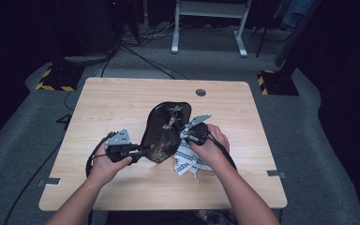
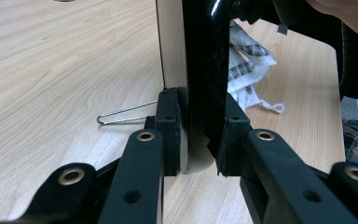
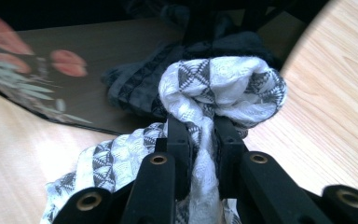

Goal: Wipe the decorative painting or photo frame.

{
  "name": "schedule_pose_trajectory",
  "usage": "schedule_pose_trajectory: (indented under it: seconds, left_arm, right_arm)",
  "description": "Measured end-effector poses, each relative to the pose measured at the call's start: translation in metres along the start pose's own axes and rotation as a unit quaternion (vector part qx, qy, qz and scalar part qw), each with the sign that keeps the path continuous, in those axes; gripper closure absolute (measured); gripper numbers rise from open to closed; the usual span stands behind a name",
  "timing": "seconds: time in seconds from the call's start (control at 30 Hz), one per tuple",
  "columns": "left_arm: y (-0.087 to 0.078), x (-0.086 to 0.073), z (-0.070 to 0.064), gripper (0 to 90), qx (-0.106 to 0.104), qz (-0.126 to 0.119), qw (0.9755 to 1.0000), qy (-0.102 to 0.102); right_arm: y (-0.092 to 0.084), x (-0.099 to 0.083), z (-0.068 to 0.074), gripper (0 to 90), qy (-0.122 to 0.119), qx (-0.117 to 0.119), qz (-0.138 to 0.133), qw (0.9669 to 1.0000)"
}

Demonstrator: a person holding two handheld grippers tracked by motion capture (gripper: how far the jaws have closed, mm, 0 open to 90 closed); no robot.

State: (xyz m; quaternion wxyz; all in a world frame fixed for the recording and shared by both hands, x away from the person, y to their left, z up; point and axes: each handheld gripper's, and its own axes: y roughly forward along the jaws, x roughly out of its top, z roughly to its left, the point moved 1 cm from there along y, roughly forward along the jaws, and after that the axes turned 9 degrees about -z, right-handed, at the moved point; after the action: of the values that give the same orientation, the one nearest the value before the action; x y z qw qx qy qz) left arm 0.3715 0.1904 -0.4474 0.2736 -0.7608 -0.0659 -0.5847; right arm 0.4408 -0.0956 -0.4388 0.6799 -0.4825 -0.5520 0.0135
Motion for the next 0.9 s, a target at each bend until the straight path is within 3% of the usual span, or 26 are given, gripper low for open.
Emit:
schedule_pose_trajectory:
  seconds: [0.23, 0.43, 0.9]
  left_arm:
    - [0.0, 0.0, 0.0, 75.0, 0.0, -0.001, 1.0, 0.0]
    - [0.0, 0.0, 0.0, 75.0, 0.001, 0.0, 1.0, 0.0]
    - [0.0, 0.0, 0.0, 75.1, 0.001, 0.001, 1.0, 0.0]
  right_arm:
    - [0.0, -0.004, -0.01, 80.7, 0.007, -0.013, 0.004, 0.9999]
    - [0.002, -0.003, -0.005, 80.6, -0.005, -0.016, 0.006, 0.9999]
    - [0.01, 0.004, 0.039, 80.3, -0.052, 0.039, 0.006, 0.9978]
